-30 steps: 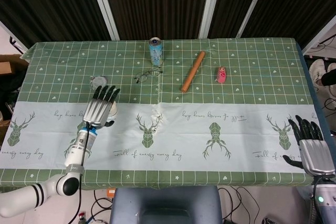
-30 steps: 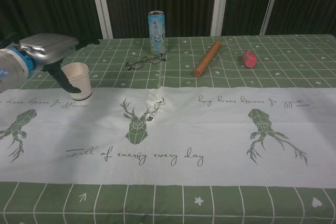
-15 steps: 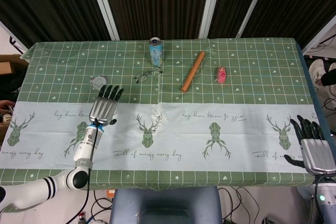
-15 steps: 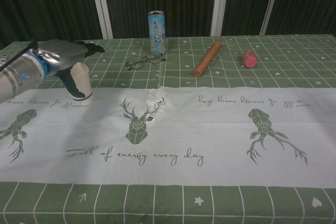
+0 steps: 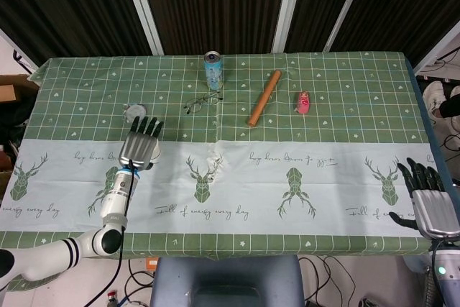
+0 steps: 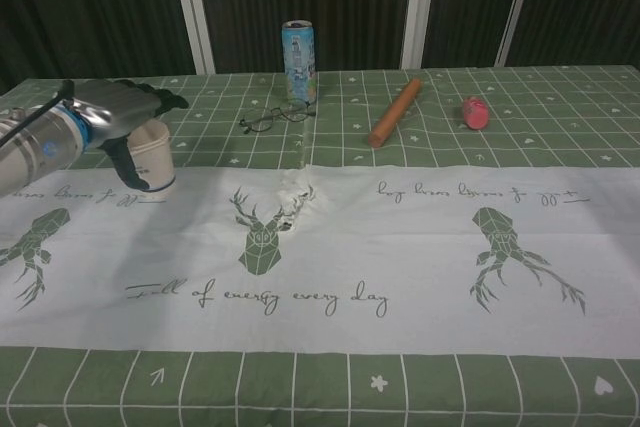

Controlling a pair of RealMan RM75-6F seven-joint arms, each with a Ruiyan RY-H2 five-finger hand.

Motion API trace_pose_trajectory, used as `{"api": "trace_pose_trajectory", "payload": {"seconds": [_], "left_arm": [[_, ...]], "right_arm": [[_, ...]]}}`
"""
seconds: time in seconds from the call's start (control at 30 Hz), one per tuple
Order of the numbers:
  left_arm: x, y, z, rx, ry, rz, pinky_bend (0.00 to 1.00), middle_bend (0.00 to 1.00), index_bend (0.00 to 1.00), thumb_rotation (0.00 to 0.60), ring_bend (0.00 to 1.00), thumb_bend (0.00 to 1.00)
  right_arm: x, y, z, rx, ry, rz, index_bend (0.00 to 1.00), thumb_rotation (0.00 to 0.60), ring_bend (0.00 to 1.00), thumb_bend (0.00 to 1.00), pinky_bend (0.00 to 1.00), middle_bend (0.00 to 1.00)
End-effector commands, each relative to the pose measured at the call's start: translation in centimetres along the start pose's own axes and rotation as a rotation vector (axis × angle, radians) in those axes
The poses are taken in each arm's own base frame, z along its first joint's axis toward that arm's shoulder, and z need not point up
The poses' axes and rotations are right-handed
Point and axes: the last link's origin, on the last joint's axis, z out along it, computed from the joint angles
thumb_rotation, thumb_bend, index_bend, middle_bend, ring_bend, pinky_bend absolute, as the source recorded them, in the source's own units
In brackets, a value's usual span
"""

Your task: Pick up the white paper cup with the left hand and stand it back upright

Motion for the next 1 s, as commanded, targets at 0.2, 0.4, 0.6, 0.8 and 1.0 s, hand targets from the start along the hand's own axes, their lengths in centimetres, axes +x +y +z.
{"api": "trace_pose_trajectory", "payload": {"seconds": [0.2,0.4,0.6,0.8,1.0], "left_arm": [[0.0,-0.1,0.2,0.003,-0.010,0.033,0.01,0.01,0.05,0.599,0.00,0.05],[0.1,-0.3,0.5,0.011,-0.015,0.060,0.08,0.14,0.17,0.599,0.01,0.10],[0.3,-0.2,0.6,0.023,0.003,0.093,0.15,0.35,0.30,0.600,0.15,0.15],[0.3,-0.2,0.6,0.027,0.009,0.097,0.16,0.38,0.33,0.599,0.18,0.16],[1.2,-0.4,0.5,0.028,0.064,0.102,0.15,0.43,0.39,0.600,0.20,0.21]], "right_arm": [[-0.1,0.0,0.0,0.001,-0.002,-0.002,0.00,0.600,0.00,0.00,0.00,0.00],[-0.1,0.1,0.1,-0.001,-0.006,-0.008,0.00,0.600,0.00,0.00,0.00,0.00],[-0.3,0.0,0.2,-0.001,-0.010,-0.009,0.00,0.600,0.00,0.00,0.00,0.00],[-0.3,0.0,0.2,-0.004,-0.007,-0.010,0.00,0.600,0.00,0.00,0.00,0.00],[-0.3,0.1,0.2,-0.010,-0.006,-0.011,0.00,0.600,0.00,0.00,0.00,0.00]]}}
